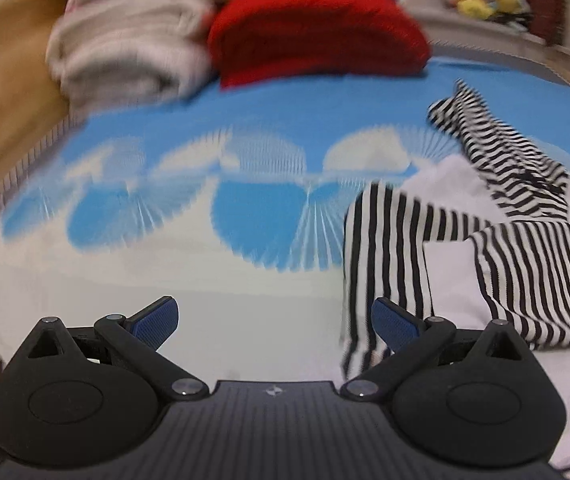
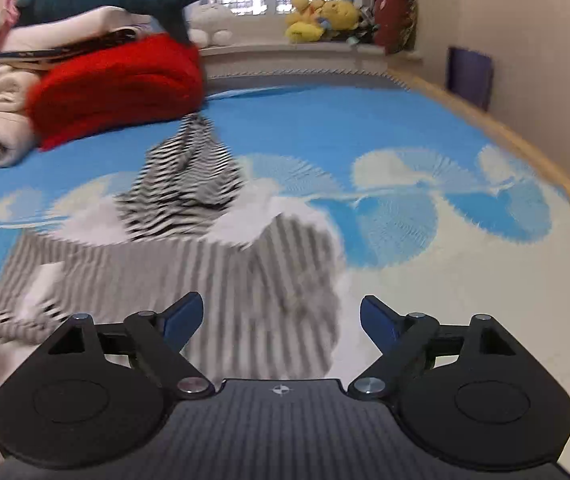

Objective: Fold small clothes

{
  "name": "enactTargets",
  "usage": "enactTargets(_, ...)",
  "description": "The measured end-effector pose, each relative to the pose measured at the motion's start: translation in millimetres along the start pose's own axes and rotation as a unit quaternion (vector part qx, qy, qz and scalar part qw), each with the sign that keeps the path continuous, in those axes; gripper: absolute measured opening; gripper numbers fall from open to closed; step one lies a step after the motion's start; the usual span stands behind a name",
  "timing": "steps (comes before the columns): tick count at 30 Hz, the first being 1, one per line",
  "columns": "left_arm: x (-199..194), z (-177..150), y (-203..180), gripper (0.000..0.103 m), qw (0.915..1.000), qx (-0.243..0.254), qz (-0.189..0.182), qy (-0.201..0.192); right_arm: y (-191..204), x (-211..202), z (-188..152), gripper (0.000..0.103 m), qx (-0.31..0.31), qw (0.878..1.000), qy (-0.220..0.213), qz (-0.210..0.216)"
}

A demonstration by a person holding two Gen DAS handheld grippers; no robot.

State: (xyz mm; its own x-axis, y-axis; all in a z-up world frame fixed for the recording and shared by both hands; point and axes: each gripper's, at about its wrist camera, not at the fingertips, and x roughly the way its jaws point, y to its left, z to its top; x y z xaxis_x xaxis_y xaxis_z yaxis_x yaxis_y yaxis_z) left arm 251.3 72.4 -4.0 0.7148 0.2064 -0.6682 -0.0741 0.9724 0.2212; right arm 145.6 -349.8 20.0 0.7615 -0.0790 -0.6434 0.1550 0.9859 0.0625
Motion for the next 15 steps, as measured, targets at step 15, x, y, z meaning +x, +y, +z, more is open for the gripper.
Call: enactTargets(15, 60, 10, 99, 0.103, 0.9939, -0.047, 0.095, 0.031, 74, -42, 234, 0.096, -0.006, 0.987, -0.128, 0.096)
